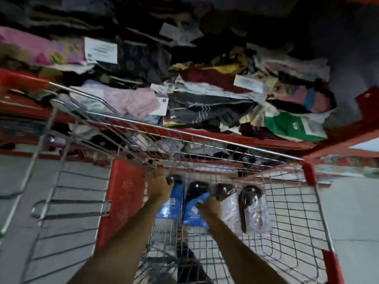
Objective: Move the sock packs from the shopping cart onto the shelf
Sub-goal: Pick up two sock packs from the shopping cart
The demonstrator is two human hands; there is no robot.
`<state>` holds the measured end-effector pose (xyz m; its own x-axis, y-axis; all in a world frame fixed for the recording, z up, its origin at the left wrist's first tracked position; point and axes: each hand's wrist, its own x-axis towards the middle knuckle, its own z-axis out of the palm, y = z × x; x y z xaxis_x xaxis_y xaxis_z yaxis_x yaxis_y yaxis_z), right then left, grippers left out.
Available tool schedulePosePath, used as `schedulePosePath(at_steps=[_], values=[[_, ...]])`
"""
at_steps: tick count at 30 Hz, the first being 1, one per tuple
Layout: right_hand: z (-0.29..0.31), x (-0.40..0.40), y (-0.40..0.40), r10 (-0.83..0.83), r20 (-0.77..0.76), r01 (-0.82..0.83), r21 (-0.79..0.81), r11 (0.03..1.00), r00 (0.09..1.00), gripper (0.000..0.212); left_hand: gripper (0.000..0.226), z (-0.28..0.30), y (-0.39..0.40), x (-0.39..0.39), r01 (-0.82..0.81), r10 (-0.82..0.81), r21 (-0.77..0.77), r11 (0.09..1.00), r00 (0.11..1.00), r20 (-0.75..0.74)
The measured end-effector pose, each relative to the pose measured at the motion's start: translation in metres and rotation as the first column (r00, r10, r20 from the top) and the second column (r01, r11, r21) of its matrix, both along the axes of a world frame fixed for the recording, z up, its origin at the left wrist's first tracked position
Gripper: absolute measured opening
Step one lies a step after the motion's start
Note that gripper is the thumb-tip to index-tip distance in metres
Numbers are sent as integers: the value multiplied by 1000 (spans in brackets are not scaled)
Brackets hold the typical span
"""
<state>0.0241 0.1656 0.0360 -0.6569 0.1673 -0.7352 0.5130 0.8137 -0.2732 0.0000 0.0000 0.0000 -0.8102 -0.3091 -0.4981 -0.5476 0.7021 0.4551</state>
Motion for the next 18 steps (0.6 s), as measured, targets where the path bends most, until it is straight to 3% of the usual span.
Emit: schedulePosePath(at_steps=[4,11,18], values=[[-41,-6,-17,-58,-15,59,102,993,998,81,101,-38,13,-8,-190,181,45,981,973,143],[-73,-6,-30,0,-28,6,197,980,1000,122,125,-76,23,-2,-189,180,55,980,974,140],[-63,-8,-28,17,-82,-3,163,987,996,131,123,-59,14,9,-175,168,63,983,980,107]])
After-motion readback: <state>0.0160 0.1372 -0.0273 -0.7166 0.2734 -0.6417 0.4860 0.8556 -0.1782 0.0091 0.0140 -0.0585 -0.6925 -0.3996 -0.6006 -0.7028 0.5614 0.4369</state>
